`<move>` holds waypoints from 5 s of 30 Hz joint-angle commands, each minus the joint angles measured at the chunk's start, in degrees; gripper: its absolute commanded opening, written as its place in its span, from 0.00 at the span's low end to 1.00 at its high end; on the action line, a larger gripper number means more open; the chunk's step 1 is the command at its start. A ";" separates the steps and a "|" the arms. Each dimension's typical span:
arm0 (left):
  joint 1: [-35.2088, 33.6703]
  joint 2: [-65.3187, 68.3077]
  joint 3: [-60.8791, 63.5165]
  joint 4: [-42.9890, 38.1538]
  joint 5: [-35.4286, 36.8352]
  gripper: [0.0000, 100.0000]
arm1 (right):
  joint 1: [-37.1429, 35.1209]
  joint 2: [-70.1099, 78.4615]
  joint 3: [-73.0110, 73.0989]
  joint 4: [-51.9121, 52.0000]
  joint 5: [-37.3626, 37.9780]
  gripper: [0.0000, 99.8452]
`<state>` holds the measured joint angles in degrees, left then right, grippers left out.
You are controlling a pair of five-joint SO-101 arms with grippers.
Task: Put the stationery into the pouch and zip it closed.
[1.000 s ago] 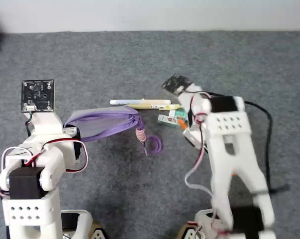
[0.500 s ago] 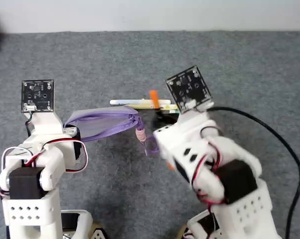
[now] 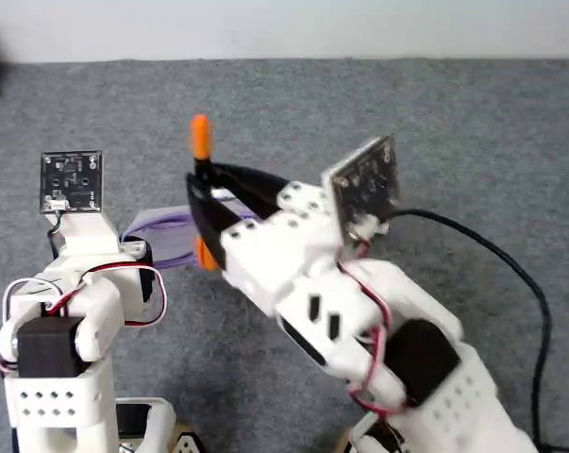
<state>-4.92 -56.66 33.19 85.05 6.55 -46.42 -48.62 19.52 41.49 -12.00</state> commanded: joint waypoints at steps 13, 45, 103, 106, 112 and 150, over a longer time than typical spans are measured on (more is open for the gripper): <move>-0.53 0.62 -0.22 -1.32 2.11 0.01 | -0.48 12.26 7.12 -16.22 5.80 0.01; -0.35 0.62 -0.13 -1.23 2.20 0.01 | 15.96 3.30 5.45 18.15 3.78 0.13; -0.26 0.62 1.98 -1.41 1.93 0.01 | 25.10 95.87 -56.88 44.88 36.31 0.23; -0.26 0.62 1.98 -1.41 1.93 0.01 | 25.10 96.40 -56.88 45.58 36.22 0.22; -0.26 0.62 1.98 -1.41 1.93 0.01 | 25.10 92.97 -56.88 45.58 36.13 0.18; -0.26 0.53 1.89 -1.32 1.93 0.01 | 25.27 67.65 -56.62 61.23 24.62 0.01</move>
<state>-5.36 -56.75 35.30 84.88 8.04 -21.45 27.52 -36.40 100.31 15.96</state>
